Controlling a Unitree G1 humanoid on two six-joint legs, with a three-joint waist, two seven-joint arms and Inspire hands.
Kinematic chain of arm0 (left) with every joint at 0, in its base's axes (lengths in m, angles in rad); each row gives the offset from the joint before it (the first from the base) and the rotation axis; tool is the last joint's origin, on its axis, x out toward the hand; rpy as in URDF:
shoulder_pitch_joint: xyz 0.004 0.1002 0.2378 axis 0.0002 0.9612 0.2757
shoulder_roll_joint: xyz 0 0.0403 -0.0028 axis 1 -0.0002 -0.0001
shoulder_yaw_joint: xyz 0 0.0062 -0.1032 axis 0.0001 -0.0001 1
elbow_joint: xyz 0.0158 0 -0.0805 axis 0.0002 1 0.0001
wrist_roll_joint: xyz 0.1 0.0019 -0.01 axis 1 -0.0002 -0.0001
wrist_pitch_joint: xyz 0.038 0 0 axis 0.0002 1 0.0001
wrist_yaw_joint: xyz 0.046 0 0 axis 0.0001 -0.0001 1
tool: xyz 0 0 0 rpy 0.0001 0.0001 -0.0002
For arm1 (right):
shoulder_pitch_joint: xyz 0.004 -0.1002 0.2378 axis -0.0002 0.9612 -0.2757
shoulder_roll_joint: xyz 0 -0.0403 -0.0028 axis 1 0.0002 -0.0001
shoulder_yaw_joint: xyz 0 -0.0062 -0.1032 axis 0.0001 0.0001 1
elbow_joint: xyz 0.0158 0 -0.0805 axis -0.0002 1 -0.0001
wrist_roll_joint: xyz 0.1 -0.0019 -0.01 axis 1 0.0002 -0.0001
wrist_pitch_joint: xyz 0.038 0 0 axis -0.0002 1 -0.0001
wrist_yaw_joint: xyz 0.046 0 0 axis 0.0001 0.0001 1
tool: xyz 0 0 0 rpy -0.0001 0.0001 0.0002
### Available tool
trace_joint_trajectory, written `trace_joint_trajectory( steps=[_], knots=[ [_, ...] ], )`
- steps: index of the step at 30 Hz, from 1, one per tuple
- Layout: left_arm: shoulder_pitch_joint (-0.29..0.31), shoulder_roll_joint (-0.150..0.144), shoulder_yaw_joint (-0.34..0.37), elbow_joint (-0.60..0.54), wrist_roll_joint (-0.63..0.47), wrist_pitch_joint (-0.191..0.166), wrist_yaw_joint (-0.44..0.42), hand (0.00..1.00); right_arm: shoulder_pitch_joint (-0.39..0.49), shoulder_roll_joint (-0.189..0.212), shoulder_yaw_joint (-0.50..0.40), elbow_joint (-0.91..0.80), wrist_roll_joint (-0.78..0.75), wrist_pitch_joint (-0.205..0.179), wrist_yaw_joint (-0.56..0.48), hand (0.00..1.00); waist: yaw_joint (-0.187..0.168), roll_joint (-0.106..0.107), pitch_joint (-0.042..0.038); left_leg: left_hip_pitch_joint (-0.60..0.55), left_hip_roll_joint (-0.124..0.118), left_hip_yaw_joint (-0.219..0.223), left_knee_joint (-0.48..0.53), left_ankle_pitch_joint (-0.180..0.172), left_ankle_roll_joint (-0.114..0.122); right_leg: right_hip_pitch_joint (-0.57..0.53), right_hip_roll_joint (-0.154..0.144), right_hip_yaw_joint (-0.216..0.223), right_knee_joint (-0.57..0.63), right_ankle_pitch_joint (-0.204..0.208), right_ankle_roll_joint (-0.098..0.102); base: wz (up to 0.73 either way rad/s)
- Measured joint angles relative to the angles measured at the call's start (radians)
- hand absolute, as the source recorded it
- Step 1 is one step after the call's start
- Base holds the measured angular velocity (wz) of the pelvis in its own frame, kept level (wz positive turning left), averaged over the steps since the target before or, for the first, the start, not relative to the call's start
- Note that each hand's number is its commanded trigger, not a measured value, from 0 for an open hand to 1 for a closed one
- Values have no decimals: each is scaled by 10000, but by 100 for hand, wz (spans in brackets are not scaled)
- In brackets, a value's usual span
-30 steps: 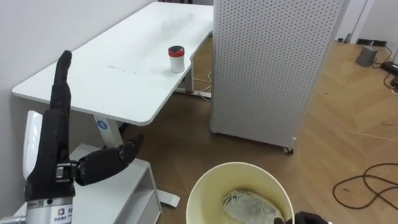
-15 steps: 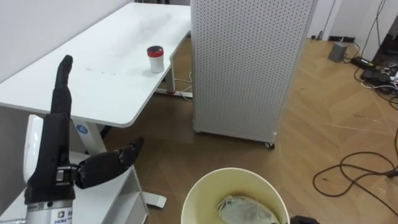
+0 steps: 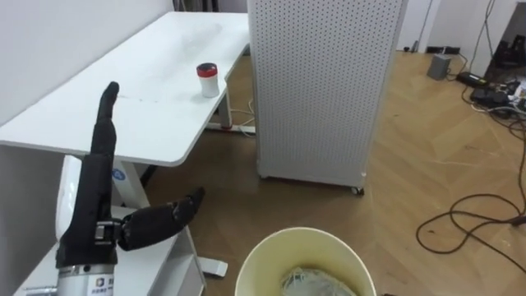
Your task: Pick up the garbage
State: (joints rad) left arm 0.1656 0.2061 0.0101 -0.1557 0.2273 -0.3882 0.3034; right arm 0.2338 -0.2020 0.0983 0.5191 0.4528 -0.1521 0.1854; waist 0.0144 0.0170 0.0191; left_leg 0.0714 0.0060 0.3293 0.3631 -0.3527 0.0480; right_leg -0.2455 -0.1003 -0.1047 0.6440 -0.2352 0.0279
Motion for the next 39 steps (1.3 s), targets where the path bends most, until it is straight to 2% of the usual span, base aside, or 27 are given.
trace_joint_trajectory(
  steps=[1, 2, 3, 5, 7, 10, 11, 13, 14, 17, 19, 20, 22, 23, 24, 25, 26, 27, 29, 31, 32, 34, 35, 36, 37, 38, 39],
  knots=[
    [8, -20, -6, 33, 3, 1, -3, 0, 21, -59, 52, 5, 3, 0, 2, 100, 60, 12, 8, -104, 36, 14, 123, -66, 0, -18, 40, -160, -110, 1, -2, -50],
    [7, -50, 5, 27, 21, -1, -17, 0, 13, -97, 107, 14, 2, 6, 18, 100, 237, 173, -75, -264, 25, 26, 193, -107, 33, -114, 90, -277, -359, 54, -93, -58],
    [-3, -136, 73, 28, 16, -6, -18, 0, -48, -97, 106, 16, -4, 8, 19, 100, 389, 224, -105, -427, 14, 3, 241, -117, 66, -176, 130, -394, -531, 197, -324, -58],
    [-10, -135, 90, 110, 3, -7, -18, 0, -127, -98, 109, 129, -1, 6, 63, 100, 406, 275, -92, -590, 61, -141, 423, -182, 158, -182, 206, -535, -776, 349, -500, -42],
    [-1, -171, 68, 354, 26, 2, -81, 0, -195, -122, 130, 346, -37, 6, 110, 100, 466, 434, 66, -595, 258, -339, 714, -368, 223, -537, 341, -642, -693, 583, -129, -46],
    [17, -176, 80, 386, 25, 33, -116, 0, -172, -153, 136, 351, -232, 10, 150, 100, 391, 428, 57, -692, 357, -416, 949, -593, 211, -1172, 251, -803, -1900, 927, 45, -9],
    [23, -165, 75, 378, 23, 32, -131, 0, -78, -196, 136, 351, -233, 11, 155, 100, 290, 409, 46, -684, 369, -480, 1118, -753, 159, -1394, 103, -1116, -2559, 1395, 66, 25],
    [46, -159, 66, 381, 81, 38, -127, 0, 52, -271, 137, 370, -269, 20, 153, 100, 174, 453, 0, -417, 442, -620, 1388, -1138, -24, -1228, -2, -1331, -3088, 2326, -418, 23],
    [72, -163, 61, 382, 82, 36, -128, 0, 57, -295, 140, 382, -299, 21, 158, 100, 180, 485, -31, -319, 501, -626, 1370, -1205, -96, -1163, 5, -1393, -3031, 2406, -530, 7],
    [76, -96, 88, 377, 24, 36, -138, 0, 35, -316, 273, 380, -303, 3, 262, 100, 236, 578, -107, 260, 836, -751, 1306, -1473, -469, -1059, 283, -1495, -2172, 2290, -786, 3],
    [106, -85, 133, 336, -3, 120, -223, 0, -4, -307, 436, 294, -314, 6, 361, 100, 545, 635, -161, 668, 1322, -759, 1737, -1755, -811, -1068, 692, -1572, -1202, 1428, -974, -19],
    [110, -85, 173, 324, -3, 155, -258, 0, -18, -308, 477, 222, -314, 6, 365, 100, 592, 629, -172, 638, 1449, -808, 2194, -1753, -816, -1033, 777, -1620, -1024, 1230, -1047, -29],
    [148, -83, 241, 281, -11, 234, -329, 0, -37, -474, 606, 0, -317, 5, 457, 100, 723, 753, -160, 82, 2055, -1225, 4310, -1350, -1112, -725, 1076, -1775, -638, 774, -1365, -29],
    [168, -77, 267, 253, -51, 298, -379, 0, -62, -596, 765, -38, -209, 4, 486, 100, 798, 753, -168, -361, 2317, -1518, 5771, -516, -1110, -438, 1156, -1947, -376, 421, -1462, -38],
    [179, -66, 258, 252, -227, 316, -415, 0, -70, -636, 847, -109, -204, 3, 506, 100, 776, 704, -162, -777, 2449, -1851, 7001, 815, -1086, -96, 1248, -1977, -244, 30, -1569, -34],
    [211, -61, 257, 253, -289, 319, -427, 0, -81, -634, 885, -114, -226, 2, 515, 100, 773, 653, -156, -968, 2445, -1983, 7406, 1597, -1033, 73, 1266, -1924, -229, -145, -1628, -18],
    [254, -66, 249, 253, -406, 317, -475, 0, -80, -648, 909, -110, -261, 0, 562, 100, 728, 394, -128, -1377, 2419, -2192, 7991, 2952, -1037, 365, 1272, -1805, -305, -376, -1675, -5],
    [170, -66, 234, 250, -412, 312, -480, 0, -165, -693, 893, -90, -245, -13, 548, 100, 700, 354, -135, -1967, 2429, -2263, 8413, 2914, -952, 517, 1251, -1726, -380, -500, -1641, -10],
    [183, -70, 209, 298, -475, 308, -476, 0, -335, -745, 939, 36, -238, -6, 387, 100, 689, 179, -14, -2750, 2228, -2246, 8190, 2099, -940, 842, 1173, -1562, -628, -539, -1626, -13],
    [251, -70, 214, 339, -393, 312, -314, 0, -344, -747, 939, 66, -260, -6, 207, 100, 702, -55, 96, -3552, 1868, -2257, 6350, 1233, -1099, 1347, 1018, -1504, -1212, -554, -1561, -3],
    [254, -70, 213, 347, -394, 312, -259, 0, -347, -755, 937, 85, -260, -6, 170, 100, 691, -118, 78, -3682, 1767, -2259, 5662, 1190, -1114, 1419, 968, -1491, -1339, -559, -1530, 0],
    [313, -72, 213, 344, -383, 305, -95, 0, -358, -773, 860, 225, -244, -7, 97, 100, 703, -174, 65, -3864, 1537, -2275, 3282, 1286, -1190, 1741, 916, -1411, -1840, -530, -1389, -2],
    [387, -67, 221, 338, -388, 303, -3, 0, -343, -799, 796, 278, -215, -7, 93, 100, 701, -151, 18, -3812, 1469, -2264, 1791, 1571, -1244, 1881, 907, -1368, -2033, -568, -1277, -6],
    [410, -61, 226, 339, -381, 303, 16, 0, -322, -812, 753, 328, -215, -7, 92, 100, 701, -98, -21, -3769, 1416, -2272, 863, 2221, -1178, 1986, 888, -1371, -2138, -649, -1140, -8],
    [435, -58, 227, 337, -366, 302, 23, 0, -301, -815, 759, 359, -229, -7, 99, 100, 708, -116, -64, -3704, 1353, -2265, 722, 2488, -1150, 2034, 840, -1362, -2147, -703, -1054, -7],
    [472, -45, 243, 334, -362, 299, 58, 0, -256, -784, 760, 387, -234, -4, 120, 100, 729, -211, -134, -3527, 1143, -2230, 593, 2761, -874, 2130, 655, -1378, -2163, -826, -856, 0],
    [495, -40, 246, 335, -375, 299, 105, 0, -164, -765, 752, 380, -233, -6, 192, 100, 686, -347, -176, -3304, 848, -2222, 447, 2702, -775, 2297, 441, -1407, -2323, -908, -684, 7]
  ],
)
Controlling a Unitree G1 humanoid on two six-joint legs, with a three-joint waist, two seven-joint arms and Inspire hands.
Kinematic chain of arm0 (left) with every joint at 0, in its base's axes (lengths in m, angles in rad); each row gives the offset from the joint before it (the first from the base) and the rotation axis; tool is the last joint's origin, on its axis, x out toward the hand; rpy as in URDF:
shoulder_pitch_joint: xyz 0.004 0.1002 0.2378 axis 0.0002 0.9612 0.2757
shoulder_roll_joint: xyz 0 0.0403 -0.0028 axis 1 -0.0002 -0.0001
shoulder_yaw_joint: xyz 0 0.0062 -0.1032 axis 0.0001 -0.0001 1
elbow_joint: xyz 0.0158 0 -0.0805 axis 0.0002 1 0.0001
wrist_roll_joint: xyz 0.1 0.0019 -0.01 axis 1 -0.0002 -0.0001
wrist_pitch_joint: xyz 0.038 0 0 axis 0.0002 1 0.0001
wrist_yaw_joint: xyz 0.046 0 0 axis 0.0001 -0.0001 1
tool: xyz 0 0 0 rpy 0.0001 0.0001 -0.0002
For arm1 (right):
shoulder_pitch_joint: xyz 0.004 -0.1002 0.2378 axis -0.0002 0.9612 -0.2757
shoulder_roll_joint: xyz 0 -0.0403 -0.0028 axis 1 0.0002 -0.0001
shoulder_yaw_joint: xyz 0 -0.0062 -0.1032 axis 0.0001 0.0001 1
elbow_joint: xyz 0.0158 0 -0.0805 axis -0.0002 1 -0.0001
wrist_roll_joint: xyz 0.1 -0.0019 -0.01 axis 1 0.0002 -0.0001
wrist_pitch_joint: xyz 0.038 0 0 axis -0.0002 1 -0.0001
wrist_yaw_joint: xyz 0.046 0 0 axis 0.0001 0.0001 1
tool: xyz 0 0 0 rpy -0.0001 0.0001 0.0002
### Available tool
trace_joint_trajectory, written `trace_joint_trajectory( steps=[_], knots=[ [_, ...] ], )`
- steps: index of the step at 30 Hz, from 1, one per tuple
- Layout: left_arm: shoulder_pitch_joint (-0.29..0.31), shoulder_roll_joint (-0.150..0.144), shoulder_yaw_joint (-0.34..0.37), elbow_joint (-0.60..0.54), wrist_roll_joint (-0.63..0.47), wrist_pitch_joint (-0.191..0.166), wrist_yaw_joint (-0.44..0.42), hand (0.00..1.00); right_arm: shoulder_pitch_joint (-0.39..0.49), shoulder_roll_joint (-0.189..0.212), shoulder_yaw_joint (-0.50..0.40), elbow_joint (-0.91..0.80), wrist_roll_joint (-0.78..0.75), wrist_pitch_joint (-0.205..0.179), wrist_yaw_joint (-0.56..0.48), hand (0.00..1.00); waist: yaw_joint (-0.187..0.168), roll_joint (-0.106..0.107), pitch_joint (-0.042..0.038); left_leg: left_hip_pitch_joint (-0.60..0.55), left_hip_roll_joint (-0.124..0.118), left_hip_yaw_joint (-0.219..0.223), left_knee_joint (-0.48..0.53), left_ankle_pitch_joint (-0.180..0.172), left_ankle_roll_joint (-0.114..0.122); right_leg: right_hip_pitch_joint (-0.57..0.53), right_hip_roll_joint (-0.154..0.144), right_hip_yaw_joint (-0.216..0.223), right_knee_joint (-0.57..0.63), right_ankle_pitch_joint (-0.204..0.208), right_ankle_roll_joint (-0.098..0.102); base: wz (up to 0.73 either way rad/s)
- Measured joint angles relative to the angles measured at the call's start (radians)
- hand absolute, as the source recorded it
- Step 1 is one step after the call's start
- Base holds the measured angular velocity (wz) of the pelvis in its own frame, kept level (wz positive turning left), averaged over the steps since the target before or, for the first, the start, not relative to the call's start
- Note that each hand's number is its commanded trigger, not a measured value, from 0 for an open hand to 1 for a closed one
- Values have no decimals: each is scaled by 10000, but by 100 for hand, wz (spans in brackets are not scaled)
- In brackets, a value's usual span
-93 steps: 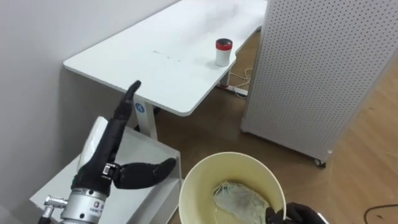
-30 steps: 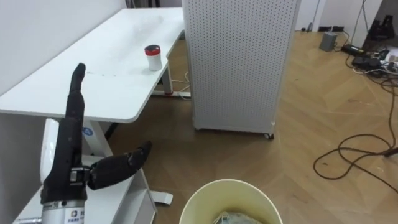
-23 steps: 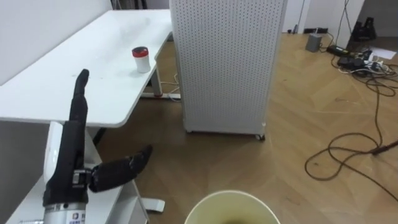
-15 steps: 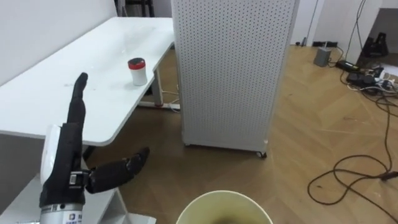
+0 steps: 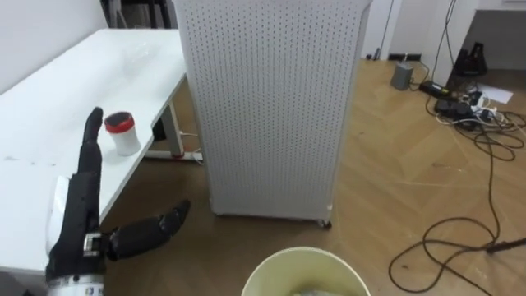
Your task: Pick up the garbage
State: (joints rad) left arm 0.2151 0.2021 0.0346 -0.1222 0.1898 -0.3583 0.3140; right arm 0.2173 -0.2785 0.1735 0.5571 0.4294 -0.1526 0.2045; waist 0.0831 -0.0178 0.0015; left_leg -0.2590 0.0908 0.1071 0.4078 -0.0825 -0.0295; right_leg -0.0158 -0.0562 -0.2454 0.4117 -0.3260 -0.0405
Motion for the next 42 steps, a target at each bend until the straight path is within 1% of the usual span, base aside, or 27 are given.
trace_joint_trajectory(
  steps=[1, 3, 4, 5, 7, 8, 10, 11, 12, 13, 14, 15, 16, 17, 18, 19, 20, 21, 22, 24, 27, 28, 29, 30, 34, 39, 42],
  knots=[
    [-6, 0, -4, -1, -7, -1, 8, 0, 41, -11, -28, -9, 3, -2, 45, 100, -44, -15, -1, 82, -81, -7, -46, -35, 47, 98, -63, 5, -96, 14, 64, 12],
    [-54, 65, 2, -3, -10, -4, 12, 0, 47, 15, -150, -17, -61, -2, 131, 100, -66, 17, 8, 238, -344, -87, -39, -162, 137, 386, -276, -64, -363, 101, 259, 5],
    [-89, 71, 1, -5, -7, -10, 13, 0, 45, 18, -166, -52, -98, -2, 138, 100, -70, 28, 11, 255, -377, -89, -31, -188, 153, 435, -314, -67, -415, 117, 287, 5],
    [-173, 85, -2, -4, -15, -11, 11, 0, 34, 19, -201, -150, -115, -2, 140, 100, -46, 81, 27, 261, -489, -95, -12, -271, 206, 581, -348, -100, -573, 156, 355, 9],
    [-296, 108, 2, -64, -24, -23, 9, 0, 7, 72, -279, -269, -109, -2, 176, 100, -60, 152, 47, 260, -568, -89, 31, -475, 293, 712, -460, -207, -694, 109, 465, 14],
    [-299, 108, 2, -70, -39, -57, 8, 0, 8, 106, -303, -282, -109, -2, 173, 100, -65, 168, 46, 260, -634, -86, 52, -515, 325, 721, -482, -202, -677, 103, 474, 10],
    [-313, 105, 6, -68, -30, -116, 64, 0, 10, 160, -323, -443, -107, -2, 149, 100, -17, 222, 66, 318, -814, 14, 72, -641, 445, 712, -691, -172, -360, -13, 674, 5],
    [-309, 99, 5, -66, -31, -116, 73, 0, 15, 158, -349, -492, -107, -2, 140, 100, -18, 257, 91, 358, -864, 35, 74, -668, 486, 684, -767, -167, -202, -42, 724, 7],
    [-302, 98, -14, -54, -33, -117, 95, 0, 10, 134, -392, -513, -107, -3, 105, 100, -27, 355, 157, 470, -938, 70, 75, -761, 583, 655, -884, -163, 137, -64, 762, 11],
    [-304, 101, -21, -54, -27, -118, 111, 0, 24, 129, -376, -512, -89, -2, 8, 100, -29, 391, 164, 557, -1060, 54, 48, -837, 687, 558, -1037, -158, 579, -110, 843, 11],
    [-306, 101, -23, -56, -24, -118, 122, 0, 30, 132, -365, -512, -64, 0, -46, 100, -27, 413, 169, 582, -1094, 52, 42, -889, 739, 484, -1085, -142, 840, -115, 853, 15],
    [-308, 113, -22, -56, -10, -118, 151, 0, 66, 168, -345, -511, -60, 8, -144, 100, -22, 429, 176, 692, -1260, -50, 88, -1008, 839, 386, -1222, -62, 1307, -116, 863, 13],
    [-308, 116, -22, -56, 6, -121, 209, 0, 79, 173, -340, -510, -73, 8, -164, 100, -22, 424, 184, 766, -1285, -104, 89, -1034, 883, 340, -1278, -3, 1440, -106, 882, 20],
    [-307, 116, -7, -55, 50, -129, 334, 0, 118, 176, -359, -510, -92, 8, -173, 100, -32, 415, 186, 845, -1398, -191, 108, -1080, 972, 350, -1319, 142, 1551, -62, 975, 18],
    [-308, 139, 23, -55, 237, -151, 519, 0, 110, 176, -405, -510, -78, 8, -175, 100, -74, 453, 194, 836, -1418, -314, 226, -1123, 1041, 350, -1263, 319, 1586, -3, 1120, 18],
    [-307, 169, 32, -53, 292, -169, 601, 0, 98, 187, -404, -510, -77, 8, -170, 100, -74, 453, 205, 830, -1431, -415, 247, -1140, 1067, 340, -1173, 432, 1463, -56, 1210, 17],
    [-306, 203, 40, -32, 387, -172, 758, 0, 83, 223, -404, -510, -78, 7, -138, 100, -78, 428, 225, 821, -1496, -704, 230, -1147, 1080, 281, -923, 563, 770, -144, 1227, 22],
    [-300, 225, 38, -4, 374, -171, 807, 0, 85, 250, -404, -512, -78, 6, -94, 100, -93, 367, 232, 786, -1587, -853, 234, -1139, 1091, 35, -722, 532, 108, -57, 1024, 46],
    [-229, 205, 0, 20, 371, -180, 815, 0, 177, 265, -404, -505, -78, 6, -72, 100, -241, 357, 183, 783, -1631, -1040, 215, -1067, 1106, 28, -608, 483, 13, 156, 922, 43],
    [-254, 210, 10, 19, 372, -244, 866, 0, 224, 288, -401, -504, -122, 7, -56, 100, -236, 294, 159, 750, -1694, -1159, 185, -1055, 1091, 134, -565, 396, -209, 172, 896, 29],
    [-255, 211, 9, 20, 372, -309, 893, 0, 285, 289, -396, -501, -123, 7, 5, 100, -239, 241, 160, 776, -1713, -1359, 95, -1053, 1092, 462, -462, 209, -774, 353, 913, 20],
    [-252, 210, 10, 22, 372, -308, 903, 0, 299, 289, -396, -501, -124, 7, 22, 100, -236, 209, 148, 792, -1722, -1389, 61, -1047, 1096, 534, -444, 203, -885, 382, 913, 17],
    [-257, 211, 10, 21, 373, -312, 919, 0, 297, 289, -396, -501, -124, 7, 41, 100, -224, 159, 117, 794, -1730, -1410, 26, -1045, 1101, 573, -432, 193, -981, 430, 908, 14],
    [-256, 208, 9, 23, 373, -311, 930, 0, 289, 289, -396, -501, -125, 7, 53, 100, -197, 140, 112, 835, -1731, -1463, -6, -1046, 1101, 702, -394, 160, -1114, 524, 908, 11],
    [-257, 183, 4, 30, 138, -311, 890, 0, 276, 292, -394, -502, -116, 7, 69, 100, -55, 76, 118, 956, -1726, -1521, -220, -1049, 1094, 975, -320, 112, -1592, 695, 888, 3],
    [-249, 138, -3, 33, -520, -308, 841, 0, 286, 295, -389, -501, -170, 9, 66, 100, 26, 55, 121, 972, -1728, -1537, -346, -1034, 1071, 1025, -300, 95, -1745, 738, 865, 0],
    [-241, 128, -66, 41, -698, -304, 851, 0, 265, 354, -383, -502, -170, 9, 35, 100, 53, -17, 140, 989, -1728, -1535, -430, -1014, 1046, 1040, -304, 93, -1756, 740, 864, 0]
  ],
)
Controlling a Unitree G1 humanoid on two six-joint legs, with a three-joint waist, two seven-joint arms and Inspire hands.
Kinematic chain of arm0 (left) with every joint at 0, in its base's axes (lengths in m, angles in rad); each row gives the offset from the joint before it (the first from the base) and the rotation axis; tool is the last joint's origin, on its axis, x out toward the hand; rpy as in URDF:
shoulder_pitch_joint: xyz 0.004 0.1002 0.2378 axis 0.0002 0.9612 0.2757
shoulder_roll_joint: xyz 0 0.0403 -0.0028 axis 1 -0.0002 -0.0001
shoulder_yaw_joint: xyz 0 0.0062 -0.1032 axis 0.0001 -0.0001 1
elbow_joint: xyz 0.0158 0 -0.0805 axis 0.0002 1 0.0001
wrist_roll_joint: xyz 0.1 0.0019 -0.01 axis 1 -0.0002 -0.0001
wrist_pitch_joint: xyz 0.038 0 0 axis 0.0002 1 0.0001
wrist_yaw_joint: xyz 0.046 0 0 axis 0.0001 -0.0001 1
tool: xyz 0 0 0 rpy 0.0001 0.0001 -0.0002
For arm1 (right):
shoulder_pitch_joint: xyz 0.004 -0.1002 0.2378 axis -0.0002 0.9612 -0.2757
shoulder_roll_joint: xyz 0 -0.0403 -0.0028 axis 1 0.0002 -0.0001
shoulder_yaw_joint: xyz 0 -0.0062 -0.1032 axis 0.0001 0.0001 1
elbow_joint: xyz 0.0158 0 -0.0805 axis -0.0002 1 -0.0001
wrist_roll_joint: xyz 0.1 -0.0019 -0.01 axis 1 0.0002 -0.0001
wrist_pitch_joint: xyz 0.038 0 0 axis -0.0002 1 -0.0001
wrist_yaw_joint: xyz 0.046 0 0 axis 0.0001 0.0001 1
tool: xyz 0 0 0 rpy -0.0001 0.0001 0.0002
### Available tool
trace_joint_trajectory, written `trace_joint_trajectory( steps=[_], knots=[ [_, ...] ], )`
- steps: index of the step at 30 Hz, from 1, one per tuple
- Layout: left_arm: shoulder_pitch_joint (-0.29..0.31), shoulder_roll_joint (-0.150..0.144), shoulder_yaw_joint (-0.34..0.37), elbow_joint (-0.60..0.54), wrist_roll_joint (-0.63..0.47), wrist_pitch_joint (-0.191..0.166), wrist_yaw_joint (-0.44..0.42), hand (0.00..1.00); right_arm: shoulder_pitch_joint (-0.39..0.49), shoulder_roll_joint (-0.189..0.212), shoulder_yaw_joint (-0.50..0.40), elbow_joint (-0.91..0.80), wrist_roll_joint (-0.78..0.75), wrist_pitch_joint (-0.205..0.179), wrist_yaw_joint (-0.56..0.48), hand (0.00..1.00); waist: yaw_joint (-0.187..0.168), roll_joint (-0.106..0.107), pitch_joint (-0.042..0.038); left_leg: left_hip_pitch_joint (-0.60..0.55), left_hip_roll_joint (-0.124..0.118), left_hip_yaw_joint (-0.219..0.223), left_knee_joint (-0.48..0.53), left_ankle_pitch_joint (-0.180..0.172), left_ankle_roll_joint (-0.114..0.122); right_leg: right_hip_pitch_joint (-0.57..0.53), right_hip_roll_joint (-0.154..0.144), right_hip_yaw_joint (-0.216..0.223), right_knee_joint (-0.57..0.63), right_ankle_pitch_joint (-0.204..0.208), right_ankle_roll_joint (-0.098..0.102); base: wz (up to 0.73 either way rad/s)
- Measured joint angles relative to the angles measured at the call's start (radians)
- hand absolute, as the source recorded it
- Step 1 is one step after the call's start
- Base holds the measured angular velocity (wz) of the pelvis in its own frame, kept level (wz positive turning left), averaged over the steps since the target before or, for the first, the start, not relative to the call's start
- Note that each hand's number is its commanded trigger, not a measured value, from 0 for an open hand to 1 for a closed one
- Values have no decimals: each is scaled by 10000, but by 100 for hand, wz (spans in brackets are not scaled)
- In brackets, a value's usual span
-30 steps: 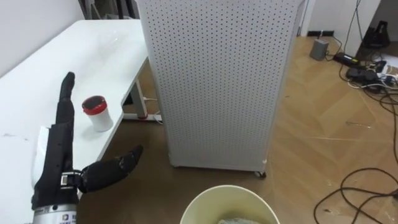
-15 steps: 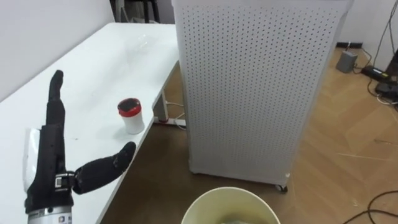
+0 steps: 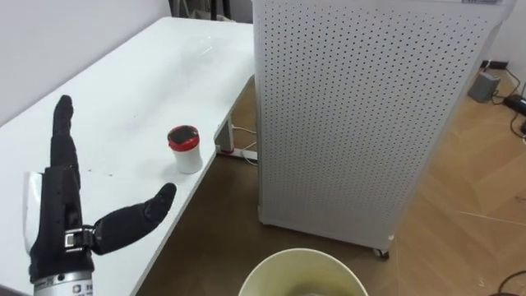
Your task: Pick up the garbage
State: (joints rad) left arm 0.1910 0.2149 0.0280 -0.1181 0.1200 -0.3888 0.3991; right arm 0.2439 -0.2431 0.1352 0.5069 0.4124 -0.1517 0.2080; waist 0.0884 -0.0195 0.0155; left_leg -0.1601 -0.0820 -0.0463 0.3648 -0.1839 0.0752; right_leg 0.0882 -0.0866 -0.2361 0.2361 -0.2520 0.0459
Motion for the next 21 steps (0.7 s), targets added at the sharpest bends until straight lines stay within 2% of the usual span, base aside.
trace_joint_trajectory(
  steps=[3, 8, 11, 15, 19, 21],
  knots=[
    [22, 0, -178, 17, -149, 33, 12, 0, -6, 46, 23, 0, 2, 6, -59, 100, 22, -105, 7, 20, 4, 12, -53, 10, -13, 3, 1, -20, -11, 2, -3, 0],
    [26, -11, -456, 266, -351, 180, -177, 0, -24, 45, 146, -1, 0, 15, -83, 100, 23, -141, 20, 128, 20, 138, -61, 9, -14, 36, 7, 82, -120, 31, -15, -5],
    [-235, -25, -627, 700, -520, 218, -249, 0, -87, 57, 414, -1, -81, 23, -68, 100, -24, -144, 21, 140, 46, 179, -117, 9, -15, 115, 32, 122, -154, 79, -21, -6],
    [-491, -32, -949, 1244, -835, 436, -484, 0, -138, 64, 724, -3, -244, 252, 163, 100, -60, -181, 29, 162, 57, 172, -108, 11, -11, 119, 27, 172, -154, 95, -6, -3],
    [-868, -41, -1097, 1863, -1876, 872, -746, 0, -135, 56, 806, -3, -249, 579, 256, 100, -70, -180, 32, 282, 59, 192, -156, 9, -9, 118, 27, 248, -159, 111, -1, -5],
    [-868, -42, -1098, 1900, -2304, 1017, -773, 0, -121, 50, 805, -3, -240, 585, 248, 100, -71, -174, 32, 336, 68, 244, -205, 9, -10, 125, 25, 324, -159, 115, -1, -10]
  ],
)
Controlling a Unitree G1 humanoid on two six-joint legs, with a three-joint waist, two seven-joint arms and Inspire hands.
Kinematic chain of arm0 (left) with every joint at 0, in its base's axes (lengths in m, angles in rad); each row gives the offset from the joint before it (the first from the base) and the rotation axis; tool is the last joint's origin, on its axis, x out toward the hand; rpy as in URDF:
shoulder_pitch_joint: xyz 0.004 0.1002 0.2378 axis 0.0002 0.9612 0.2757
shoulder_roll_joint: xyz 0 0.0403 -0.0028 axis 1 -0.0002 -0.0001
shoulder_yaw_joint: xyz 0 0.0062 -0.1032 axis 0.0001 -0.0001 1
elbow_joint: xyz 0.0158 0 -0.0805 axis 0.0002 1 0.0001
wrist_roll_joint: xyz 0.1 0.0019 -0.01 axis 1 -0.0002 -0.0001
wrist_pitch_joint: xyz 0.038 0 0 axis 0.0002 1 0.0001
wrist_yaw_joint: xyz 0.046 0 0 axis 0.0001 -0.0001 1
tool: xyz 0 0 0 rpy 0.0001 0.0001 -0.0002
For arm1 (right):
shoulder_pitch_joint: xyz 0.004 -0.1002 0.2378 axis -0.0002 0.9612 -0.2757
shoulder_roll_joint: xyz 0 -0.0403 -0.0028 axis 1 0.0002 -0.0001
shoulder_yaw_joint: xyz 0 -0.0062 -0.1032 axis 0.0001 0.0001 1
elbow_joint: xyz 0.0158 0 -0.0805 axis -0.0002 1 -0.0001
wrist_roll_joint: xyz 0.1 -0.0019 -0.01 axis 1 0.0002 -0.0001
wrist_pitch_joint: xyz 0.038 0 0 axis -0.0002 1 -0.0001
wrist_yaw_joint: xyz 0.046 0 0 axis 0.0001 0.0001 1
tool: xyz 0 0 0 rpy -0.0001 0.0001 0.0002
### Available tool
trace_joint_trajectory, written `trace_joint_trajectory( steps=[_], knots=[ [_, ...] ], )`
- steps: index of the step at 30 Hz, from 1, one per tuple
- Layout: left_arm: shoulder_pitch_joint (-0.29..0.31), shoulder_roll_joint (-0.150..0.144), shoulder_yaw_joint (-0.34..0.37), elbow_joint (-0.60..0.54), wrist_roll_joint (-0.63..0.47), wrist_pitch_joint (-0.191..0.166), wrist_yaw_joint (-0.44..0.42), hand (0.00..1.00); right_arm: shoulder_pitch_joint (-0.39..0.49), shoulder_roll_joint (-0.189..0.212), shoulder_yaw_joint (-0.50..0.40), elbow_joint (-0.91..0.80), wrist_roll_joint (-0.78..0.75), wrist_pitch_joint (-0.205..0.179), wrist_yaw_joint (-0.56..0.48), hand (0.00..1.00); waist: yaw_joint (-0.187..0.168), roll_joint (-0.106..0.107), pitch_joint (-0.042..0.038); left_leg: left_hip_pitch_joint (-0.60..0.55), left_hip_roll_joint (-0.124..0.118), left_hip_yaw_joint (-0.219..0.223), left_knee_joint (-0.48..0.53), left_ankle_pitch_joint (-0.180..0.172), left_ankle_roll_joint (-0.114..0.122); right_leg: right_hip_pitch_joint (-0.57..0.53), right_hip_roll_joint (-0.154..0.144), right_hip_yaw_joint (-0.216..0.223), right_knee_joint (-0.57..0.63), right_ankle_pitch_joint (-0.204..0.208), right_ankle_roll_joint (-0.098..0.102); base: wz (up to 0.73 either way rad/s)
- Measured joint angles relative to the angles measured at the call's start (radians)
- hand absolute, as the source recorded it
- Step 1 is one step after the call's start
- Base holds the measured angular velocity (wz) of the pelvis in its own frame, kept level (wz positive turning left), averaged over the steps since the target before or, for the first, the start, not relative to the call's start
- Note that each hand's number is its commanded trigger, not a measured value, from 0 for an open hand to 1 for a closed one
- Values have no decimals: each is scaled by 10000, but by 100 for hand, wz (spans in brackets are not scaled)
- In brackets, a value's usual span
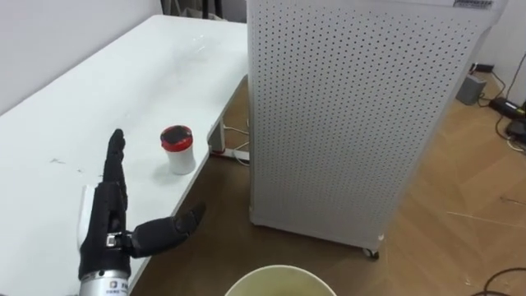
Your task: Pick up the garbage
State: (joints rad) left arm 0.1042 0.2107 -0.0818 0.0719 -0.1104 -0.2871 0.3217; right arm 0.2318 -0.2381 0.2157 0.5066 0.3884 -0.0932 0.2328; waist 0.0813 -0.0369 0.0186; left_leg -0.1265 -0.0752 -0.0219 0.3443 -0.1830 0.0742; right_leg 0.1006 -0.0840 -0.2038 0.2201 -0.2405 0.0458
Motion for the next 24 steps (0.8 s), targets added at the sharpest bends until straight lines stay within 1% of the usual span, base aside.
trace_joint_trajectory(
  steps=[2, 3, 6, 8, 11, 13, 16, 17, 21, 24],
  knots=[
    [-15, -10, -8, 57, -364, 38, -14, 0, -2, -1, -1, 0, -10, 4, -5, 100, -93, 13, 4, 14, 12, 40, -3, 0, 0, 5, -3, 15, 0, 3, -2, -4],
    [-58, -20, -10, 197, -607, 39, -10, 0, -2, 4, 0, 0, -10, 8, -6, 100, -201, 31, 10, 45, 10, 46, -6, 0, 0, 34, -11, 4, 0, 3, -2, 0],
    [-207, -20, -9, 535, -967, 82, -5, 0, -5, -2, -19, 0, -14, 8, -20, 100, -381, 57, 11, 102, 19, 91, -49, 0, 1, 59, -12, 74, 2, 3, -1, -5],
    [-294, -20, -10, 663, -966, 114, 0, 0, -6, -5, -20, 0, -19, 8, -18, 100, -517, 86, 11, 123, 25, 117, -55, 0, 1, 66, -9, 106, 5, 3, -1, -5],
    [-493, -19, -8, 785, -959, 172, -1, 0, 6, -12, -26, 2, -64, 8, -21, 100, -627, 152, 44, 154, 64, 212, -68, -3, 2, 59, -5, 164, 19, 10, -10, -8],
    [-754, -15, 10, 1123, -959, 177, 28, 0, 48, -14, -26, 2, -121, 8, -21, 100, -705, 210, 49, 153, 108, 278, -66, -5, -3, 47, 19, 212, 30, 19, -24, -7],
    [-836, -14, 13, 1303, -959, 177, 29, 0, 65, -37, -25, 53, -234, 9, -31, 100, -746, 297, 42, 147, 146, 446, -64, -11, -2, 45, 35, 331, 36, 25, -34, -11],
    [-977, -10, 15, 1498, -962, 196, 36, 0, 99, -37, -25, 57, -242, 38, -65, 100, -748, 326, 34, 148, 155, 476, -62, -12, -1, 39, 37, 356, 36, 28, -37, -6],
    [-1379, 65, 15, 1893, -1460, 245, 70, 0, 135, -37, -23, 128, -244, 224, -193, 100, -759, 339, 29, 160, 171, 507, -55, -12, 1, 24, 42, 408, 39, 54, -31, -3],
    [-1443, 127, 24, 1930, -1620, 318, 258, 0, 165, -37, -23, 128, -381, 304, -361, 100, -760, 355, 18, 148, 219, 536, -50, -21, 13, -28, 78, 531, 38, 109, -26, -8]
  ],
)
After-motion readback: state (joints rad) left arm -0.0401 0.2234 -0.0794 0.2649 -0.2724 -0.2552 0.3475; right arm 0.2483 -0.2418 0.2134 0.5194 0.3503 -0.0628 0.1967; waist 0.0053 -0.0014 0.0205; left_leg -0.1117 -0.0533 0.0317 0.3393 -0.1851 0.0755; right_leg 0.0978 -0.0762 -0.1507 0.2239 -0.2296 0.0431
